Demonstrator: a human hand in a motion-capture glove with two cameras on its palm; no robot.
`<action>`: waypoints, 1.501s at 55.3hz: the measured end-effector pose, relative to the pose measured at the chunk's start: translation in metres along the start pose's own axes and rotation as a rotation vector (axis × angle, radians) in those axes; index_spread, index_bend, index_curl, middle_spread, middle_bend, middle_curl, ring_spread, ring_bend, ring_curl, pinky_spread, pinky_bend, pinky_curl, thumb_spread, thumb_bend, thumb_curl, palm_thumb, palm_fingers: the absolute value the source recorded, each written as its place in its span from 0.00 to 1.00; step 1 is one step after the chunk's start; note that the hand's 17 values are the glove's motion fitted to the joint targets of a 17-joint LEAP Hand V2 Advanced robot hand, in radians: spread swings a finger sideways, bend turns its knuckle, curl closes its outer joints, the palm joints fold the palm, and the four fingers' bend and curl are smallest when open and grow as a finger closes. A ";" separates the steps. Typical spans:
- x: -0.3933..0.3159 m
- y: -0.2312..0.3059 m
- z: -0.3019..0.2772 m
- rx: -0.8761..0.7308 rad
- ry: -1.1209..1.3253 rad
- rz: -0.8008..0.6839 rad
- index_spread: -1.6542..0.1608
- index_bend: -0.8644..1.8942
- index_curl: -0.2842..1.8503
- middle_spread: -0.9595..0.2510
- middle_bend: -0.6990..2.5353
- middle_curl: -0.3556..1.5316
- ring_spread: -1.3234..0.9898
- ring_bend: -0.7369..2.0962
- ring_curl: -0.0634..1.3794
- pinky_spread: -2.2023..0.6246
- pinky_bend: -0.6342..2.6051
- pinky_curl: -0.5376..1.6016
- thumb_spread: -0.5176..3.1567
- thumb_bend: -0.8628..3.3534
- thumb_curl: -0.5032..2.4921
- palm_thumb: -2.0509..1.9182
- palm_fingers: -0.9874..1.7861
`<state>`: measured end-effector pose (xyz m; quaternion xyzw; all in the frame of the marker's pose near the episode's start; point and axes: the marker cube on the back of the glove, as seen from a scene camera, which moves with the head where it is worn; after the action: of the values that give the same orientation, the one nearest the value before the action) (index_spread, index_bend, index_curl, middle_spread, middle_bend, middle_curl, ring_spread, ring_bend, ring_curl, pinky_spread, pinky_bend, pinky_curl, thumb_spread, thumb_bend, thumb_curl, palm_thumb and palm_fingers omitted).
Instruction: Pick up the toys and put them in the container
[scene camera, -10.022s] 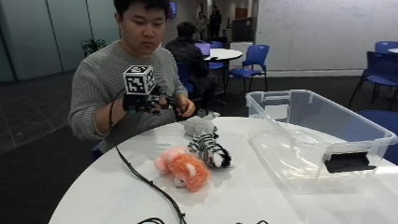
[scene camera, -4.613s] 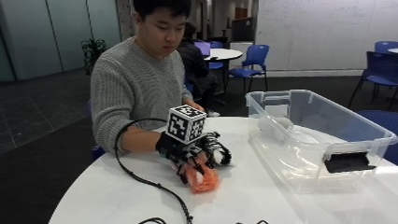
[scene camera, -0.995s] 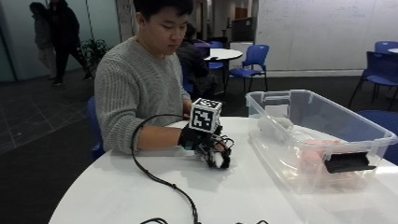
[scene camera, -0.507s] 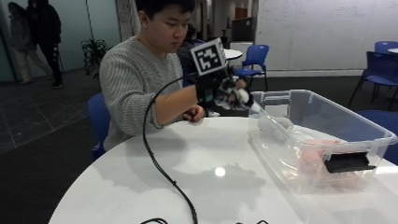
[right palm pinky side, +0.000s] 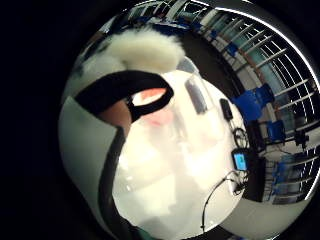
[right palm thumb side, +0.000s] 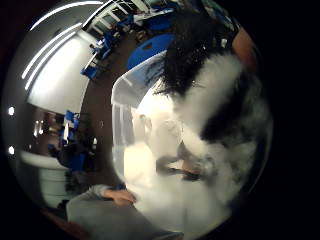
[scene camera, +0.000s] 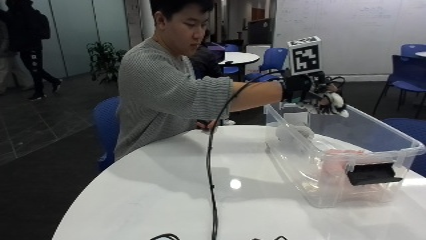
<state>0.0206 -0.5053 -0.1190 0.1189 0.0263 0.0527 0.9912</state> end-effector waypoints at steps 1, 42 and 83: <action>-0.003 -0.006 0.003 -0.008 -0.008 -0.013 0.67 0.38 0.52 0.52 0.34 0.50 0.40 0.44 0.37 0.66 0.56 0.43 0.41 0.21 0.42 0.66 0.58; 0.023 0.010 0.052 -0.378 0.074 0.003 0.69 0.36 0.41 0.65 0.26 0.41 0.52 0.34 0.33 0.78 0.59 0.42 0.47 0.20 0.31 0.52 0.32; 0.126 0.387 -0.047 -0.034 0.024 0.083 0.69 0.39 0.36 0.66 0.27 0.38 0.52 0.35 0.33 0.79 0.51 0.39 0.49 0.19 0.23 0.50 0.36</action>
<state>0.1047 -0.1066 -0.0778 0.1022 0.0323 0.0954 0.9897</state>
